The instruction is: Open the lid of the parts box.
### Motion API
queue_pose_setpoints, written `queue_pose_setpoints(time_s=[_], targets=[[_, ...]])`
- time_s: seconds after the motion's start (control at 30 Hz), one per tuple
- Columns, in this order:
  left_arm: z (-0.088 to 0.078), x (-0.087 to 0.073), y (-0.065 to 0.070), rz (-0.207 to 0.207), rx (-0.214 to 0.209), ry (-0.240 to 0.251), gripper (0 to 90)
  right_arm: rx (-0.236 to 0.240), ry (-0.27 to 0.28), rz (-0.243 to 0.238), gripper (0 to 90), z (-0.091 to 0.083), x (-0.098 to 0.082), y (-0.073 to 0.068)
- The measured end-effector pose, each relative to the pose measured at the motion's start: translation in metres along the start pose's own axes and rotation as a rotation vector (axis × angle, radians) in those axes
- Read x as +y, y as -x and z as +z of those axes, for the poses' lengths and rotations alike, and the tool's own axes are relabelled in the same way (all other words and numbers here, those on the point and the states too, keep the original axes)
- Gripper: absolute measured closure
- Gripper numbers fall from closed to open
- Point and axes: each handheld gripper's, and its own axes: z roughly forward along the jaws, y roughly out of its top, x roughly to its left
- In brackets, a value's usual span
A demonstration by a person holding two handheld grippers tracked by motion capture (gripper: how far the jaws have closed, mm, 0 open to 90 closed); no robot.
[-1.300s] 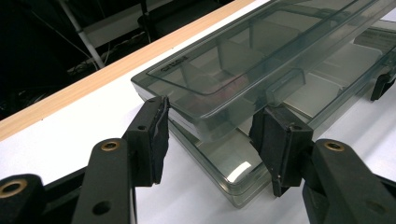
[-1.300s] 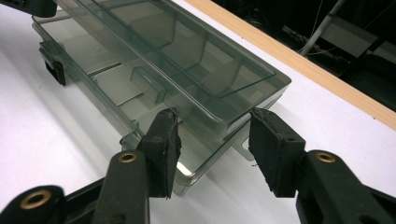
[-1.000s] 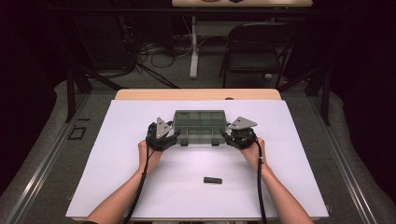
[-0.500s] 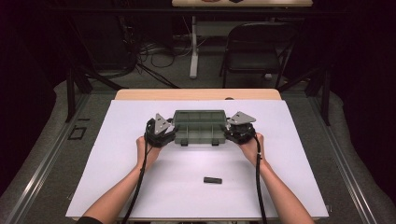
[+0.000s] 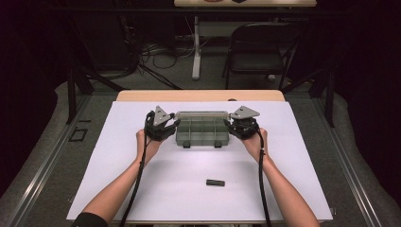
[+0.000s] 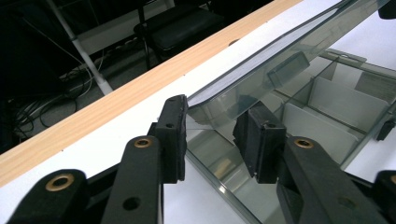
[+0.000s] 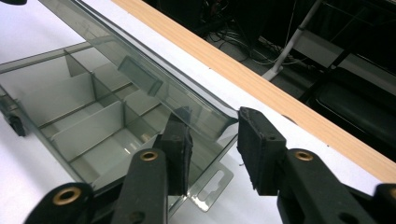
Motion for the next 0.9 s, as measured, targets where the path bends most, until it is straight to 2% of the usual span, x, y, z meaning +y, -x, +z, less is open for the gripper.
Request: queue_pose_setpoints(time_s=[0.27,0.73,0.9], targets=[[0.003,0.012,-0.009,0.009,-0.005,-0.035,68.9,-0.017,-0.003,0.029,72.0,0.003,0.007,0.006],[0.010,0.020,-0.020,-0.022,-0.005,-0.019,74.7,-0.039,-0.026,0.098,78.8,0.011,0.020,0.017],[0.013,0.024,-0.025,-0.028,-0.005,-0.034,76.1,-0.043,-0.034,0.121,79.6,0.014,0.025,0.021]])
